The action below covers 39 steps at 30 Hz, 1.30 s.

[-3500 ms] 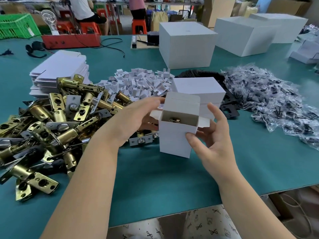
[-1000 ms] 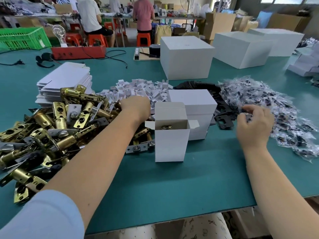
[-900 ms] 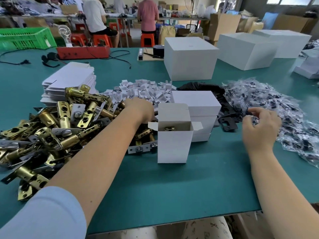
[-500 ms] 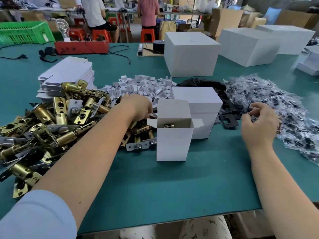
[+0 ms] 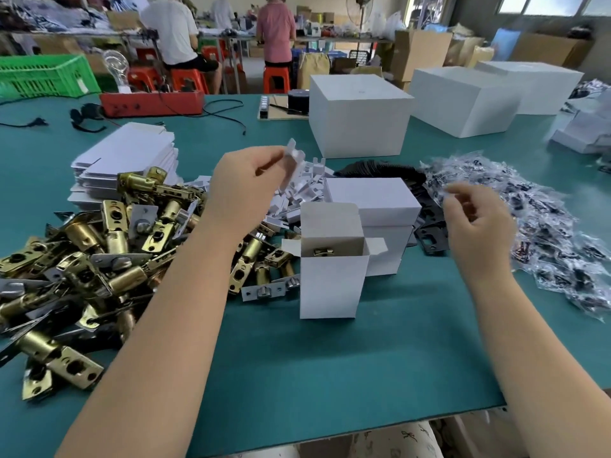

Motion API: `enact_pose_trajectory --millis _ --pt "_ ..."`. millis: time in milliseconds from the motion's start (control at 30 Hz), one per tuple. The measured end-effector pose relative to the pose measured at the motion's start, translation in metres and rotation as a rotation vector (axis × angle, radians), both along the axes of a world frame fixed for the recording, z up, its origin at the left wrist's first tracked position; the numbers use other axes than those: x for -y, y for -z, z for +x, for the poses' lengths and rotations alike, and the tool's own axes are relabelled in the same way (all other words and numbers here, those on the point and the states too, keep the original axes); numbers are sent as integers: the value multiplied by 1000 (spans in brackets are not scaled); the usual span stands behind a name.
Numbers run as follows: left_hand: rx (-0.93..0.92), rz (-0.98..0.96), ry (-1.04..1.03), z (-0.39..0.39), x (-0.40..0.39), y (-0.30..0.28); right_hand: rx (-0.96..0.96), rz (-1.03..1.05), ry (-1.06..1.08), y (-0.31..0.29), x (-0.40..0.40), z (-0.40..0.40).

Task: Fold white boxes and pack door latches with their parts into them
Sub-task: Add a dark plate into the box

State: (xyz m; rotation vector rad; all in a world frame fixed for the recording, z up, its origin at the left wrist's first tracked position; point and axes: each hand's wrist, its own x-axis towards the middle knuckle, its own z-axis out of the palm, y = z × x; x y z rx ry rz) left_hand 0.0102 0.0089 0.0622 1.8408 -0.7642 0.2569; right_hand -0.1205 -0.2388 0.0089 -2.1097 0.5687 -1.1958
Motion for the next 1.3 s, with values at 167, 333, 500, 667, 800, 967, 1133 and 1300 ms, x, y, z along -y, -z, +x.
enact_pose_trajectory --millis 167,333,500,667,800,967,1133,1300 --pt "163 191 44 -29 12 0 86 -87 -419 -45 -65 5" --pt "326 218 36 -42 17 15 32 -132 -396 -36 -94 11" --pt "272 243 66 -44 12 21 -47 -115 -397 -32 -98 7" --pt "-77 293 318 -40 -5 29 -100 -191 -392 -44 -85 -7" --pt "14 457 259 -41 -5 37 -236 -416 -399 -47 -90 -13" --pt "63 410 223 -43 -6 41 -295 -506 -338 -43 -103 -15" --pt "135 401 200 -44 -7 42 -433 -597 -389 -37 -104 -17" --pt "134 387 217 -43 -6 45 136 -354 -234 -24 -85 -14"
